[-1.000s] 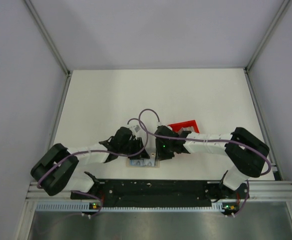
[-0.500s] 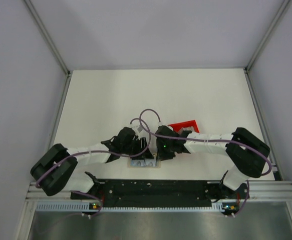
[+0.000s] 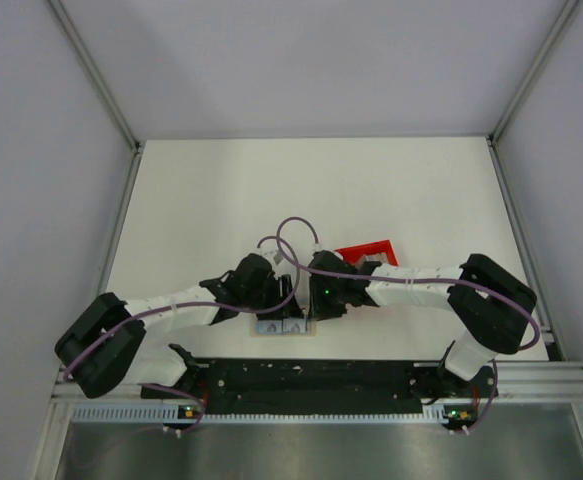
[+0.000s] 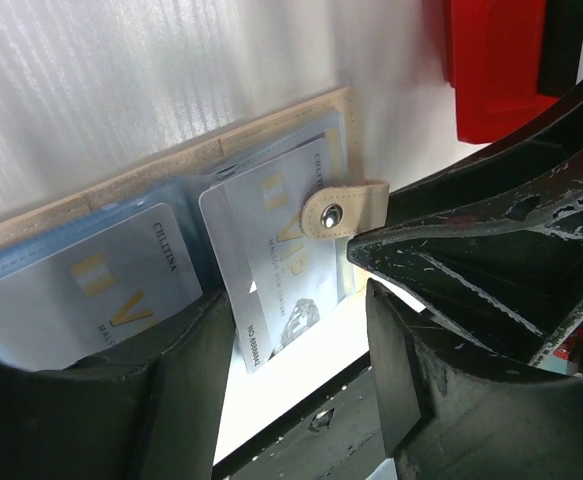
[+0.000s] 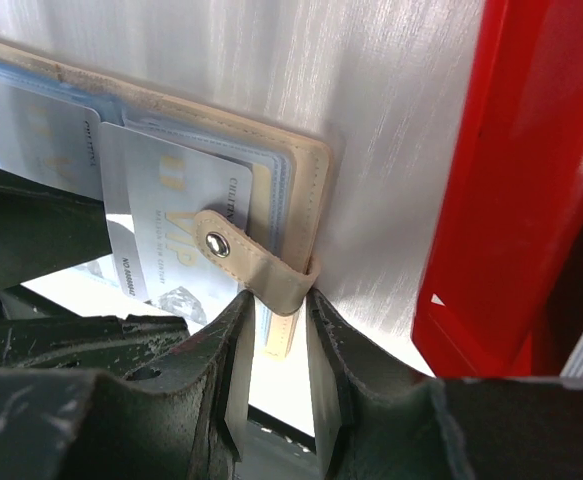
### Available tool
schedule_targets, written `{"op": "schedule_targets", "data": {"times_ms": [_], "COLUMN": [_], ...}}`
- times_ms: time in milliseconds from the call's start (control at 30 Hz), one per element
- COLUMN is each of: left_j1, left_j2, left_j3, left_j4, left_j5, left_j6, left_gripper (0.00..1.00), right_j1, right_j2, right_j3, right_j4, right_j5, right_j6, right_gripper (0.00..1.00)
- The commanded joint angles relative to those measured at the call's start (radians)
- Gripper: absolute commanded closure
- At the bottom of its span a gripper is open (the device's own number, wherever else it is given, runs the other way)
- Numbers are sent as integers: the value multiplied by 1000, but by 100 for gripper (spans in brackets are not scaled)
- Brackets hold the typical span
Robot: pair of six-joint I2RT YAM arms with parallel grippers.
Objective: Put the credit cards into the card holder
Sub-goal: Insert the credit card into the card holder.
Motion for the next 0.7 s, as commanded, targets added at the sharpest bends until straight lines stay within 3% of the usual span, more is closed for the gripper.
{"op": "schedule_targets", "data": {"times_ms": [0, 100, 467, 667], "left_j1": [-3, -3, -3, -4], "left_j2": [-25, -42, -39, -42], "left_j3": [37, 56, 106, 105], "left_j4": [-156, -171, -265, -268], "left_j5": [-85, -84, -141, -164], "left_j6": [56, 74, 98, 81], "left_gripper": [39, 34, 31, 31], "right_j1": [7, 7, 7, 27], "right_j2": [36, 34, -4, -104], "right_j3": [-10, -10, -15, -33], "right_j4": [15, 17, 45, 136], "right_j5": [14, 14, -5, -20], "right_j6": [7, 7, 1, -5], "right_gripper": [72, 72, 73, 80]}}
